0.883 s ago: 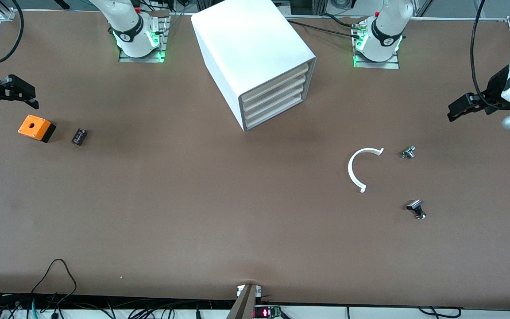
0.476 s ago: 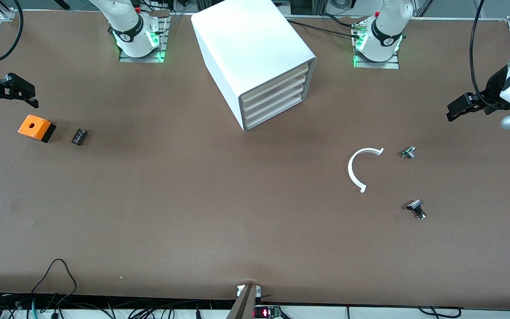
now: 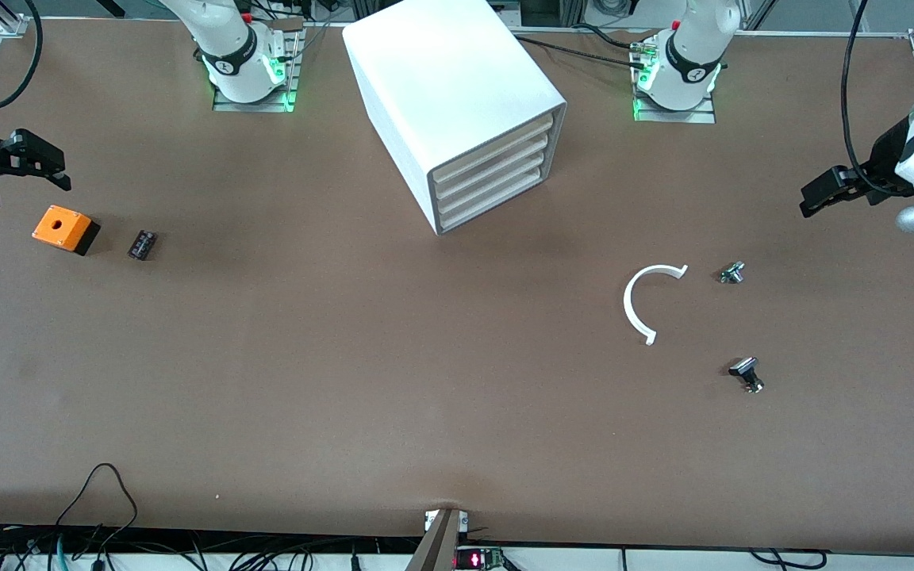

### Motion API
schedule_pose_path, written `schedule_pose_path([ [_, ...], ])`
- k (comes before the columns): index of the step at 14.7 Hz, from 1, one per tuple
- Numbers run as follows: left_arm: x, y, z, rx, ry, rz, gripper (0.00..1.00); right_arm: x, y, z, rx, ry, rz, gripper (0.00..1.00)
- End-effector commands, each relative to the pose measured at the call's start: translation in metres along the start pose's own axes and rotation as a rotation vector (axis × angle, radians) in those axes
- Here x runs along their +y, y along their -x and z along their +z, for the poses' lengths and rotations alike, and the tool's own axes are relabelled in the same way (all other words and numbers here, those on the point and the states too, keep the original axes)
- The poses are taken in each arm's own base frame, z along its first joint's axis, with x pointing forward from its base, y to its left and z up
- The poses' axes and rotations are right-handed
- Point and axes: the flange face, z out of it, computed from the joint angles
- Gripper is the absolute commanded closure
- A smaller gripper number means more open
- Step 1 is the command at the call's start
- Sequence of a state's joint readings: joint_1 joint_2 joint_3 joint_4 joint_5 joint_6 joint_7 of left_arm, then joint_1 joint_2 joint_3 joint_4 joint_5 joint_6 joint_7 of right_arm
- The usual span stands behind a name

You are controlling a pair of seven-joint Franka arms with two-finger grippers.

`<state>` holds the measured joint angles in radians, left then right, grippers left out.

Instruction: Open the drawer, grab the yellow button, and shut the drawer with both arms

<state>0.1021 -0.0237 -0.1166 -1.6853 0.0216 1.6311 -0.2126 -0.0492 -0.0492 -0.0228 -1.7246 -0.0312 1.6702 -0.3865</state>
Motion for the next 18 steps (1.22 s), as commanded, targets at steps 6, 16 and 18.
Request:
schedule_pose_path([
  [6, -0.001, -0.003, -0.005, -0.003, 0.021, 0.005, 0.0, -0.002, 0.001, 0.0, -0.003, -0.016, 0.004, 0.0],
  [16, 0.003, 0.002, -0.006, -0.002, 0.018, 0.014, 0.0, -0.003, -0.01, 0.016, -0.034, -0.032, -0.005, 0.0],
  [18, 0.006, 0.003, -0.007, 0.001, 0.018, 0.02, 0.0, -0.003, -0.016, 0.031, -0.061, -0.042, -0.018, 0.0],
])
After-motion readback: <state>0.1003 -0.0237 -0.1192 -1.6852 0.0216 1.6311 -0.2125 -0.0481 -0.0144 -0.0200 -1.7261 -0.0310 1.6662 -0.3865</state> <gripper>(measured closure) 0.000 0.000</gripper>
